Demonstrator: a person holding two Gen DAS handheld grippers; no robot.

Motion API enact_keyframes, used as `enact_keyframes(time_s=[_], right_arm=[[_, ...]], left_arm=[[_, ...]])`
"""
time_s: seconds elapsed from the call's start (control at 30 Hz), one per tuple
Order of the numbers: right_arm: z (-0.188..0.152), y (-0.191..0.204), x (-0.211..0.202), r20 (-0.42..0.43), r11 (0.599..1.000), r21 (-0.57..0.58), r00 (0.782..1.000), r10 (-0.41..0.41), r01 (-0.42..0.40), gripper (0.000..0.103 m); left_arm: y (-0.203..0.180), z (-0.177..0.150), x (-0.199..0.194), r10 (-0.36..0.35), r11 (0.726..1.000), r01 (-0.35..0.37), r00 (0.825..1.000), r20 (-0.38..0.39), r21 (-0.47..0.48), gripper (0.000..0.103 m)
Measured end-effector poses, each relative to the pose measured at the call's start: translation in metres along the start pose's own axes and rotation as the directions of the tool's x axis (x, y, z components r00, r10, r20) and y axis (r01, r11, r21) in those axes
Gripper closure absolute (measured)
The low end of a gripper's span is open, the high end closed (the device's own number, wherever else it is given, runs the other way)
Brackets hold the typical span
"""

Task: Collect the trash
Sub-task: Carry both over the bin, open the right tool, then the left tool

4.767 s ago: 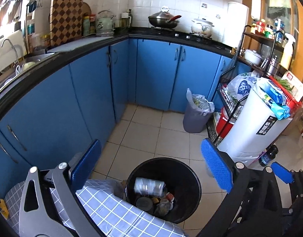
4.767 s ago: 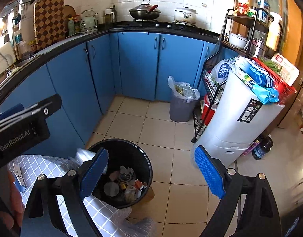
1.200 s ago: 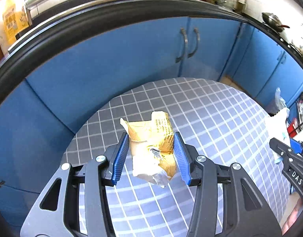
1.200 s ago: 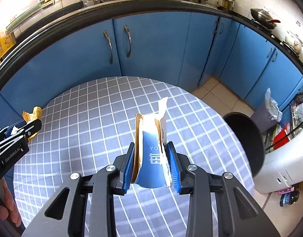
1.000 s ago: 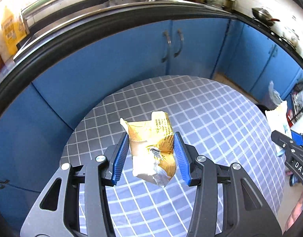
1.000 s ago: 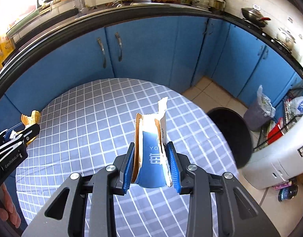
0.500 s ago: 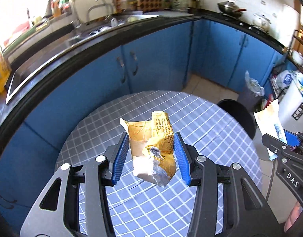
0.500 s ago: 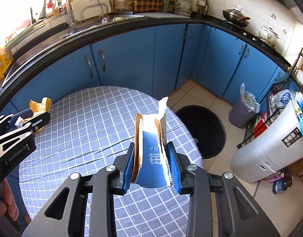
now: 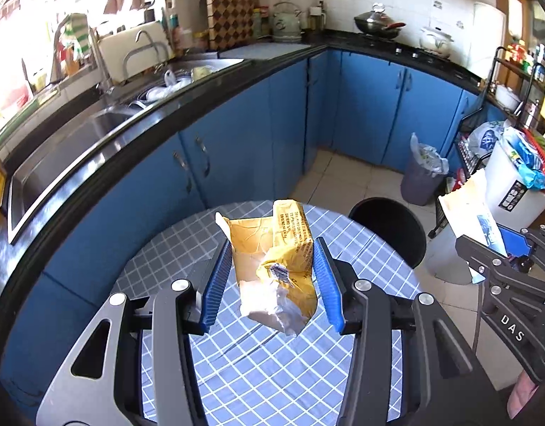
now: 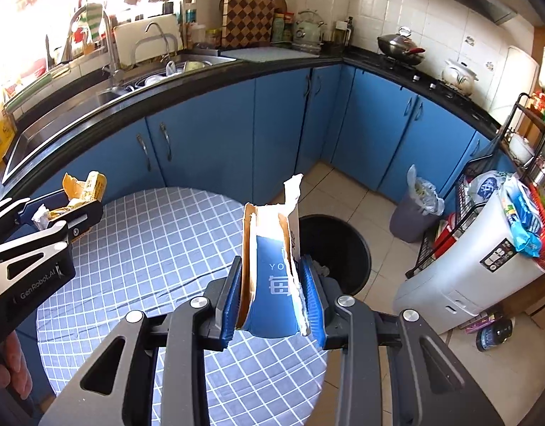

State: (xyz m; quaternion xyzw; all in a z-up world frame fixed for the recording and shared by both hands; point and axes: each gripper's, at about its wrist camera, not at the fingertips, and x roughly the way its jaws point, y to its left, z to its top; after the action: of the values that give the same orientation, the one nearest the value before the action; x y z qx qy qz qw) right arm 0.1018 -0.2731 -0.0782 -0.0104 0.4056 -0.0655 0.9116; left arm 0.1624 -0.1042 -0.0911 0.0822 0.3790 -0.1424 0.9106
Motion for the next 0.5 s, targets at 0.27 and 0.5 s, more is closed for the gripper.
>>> enact_keyframes(time_s=[0.27, 0.5], right_arm=[[0.013, -0.015, 0.004, -0.001, 0.999, 0.037, 1.000, -0.030, 0.030, 0.071], [0.027, -0.029, 0.015, 0.000, 0.996, 0.071, 0.998, -0.057, 0.057, 0.071]], left_arm=[[-0.012, 0.016, 0.006, -0.036, 0.999, 0.036, 0.999, 0.009, 0.028, 0.055], [-0.020, 0.029, 0.024, -0.061, 0.997, 0.061, 0.998, -0.005, 0.048, 0.055]])
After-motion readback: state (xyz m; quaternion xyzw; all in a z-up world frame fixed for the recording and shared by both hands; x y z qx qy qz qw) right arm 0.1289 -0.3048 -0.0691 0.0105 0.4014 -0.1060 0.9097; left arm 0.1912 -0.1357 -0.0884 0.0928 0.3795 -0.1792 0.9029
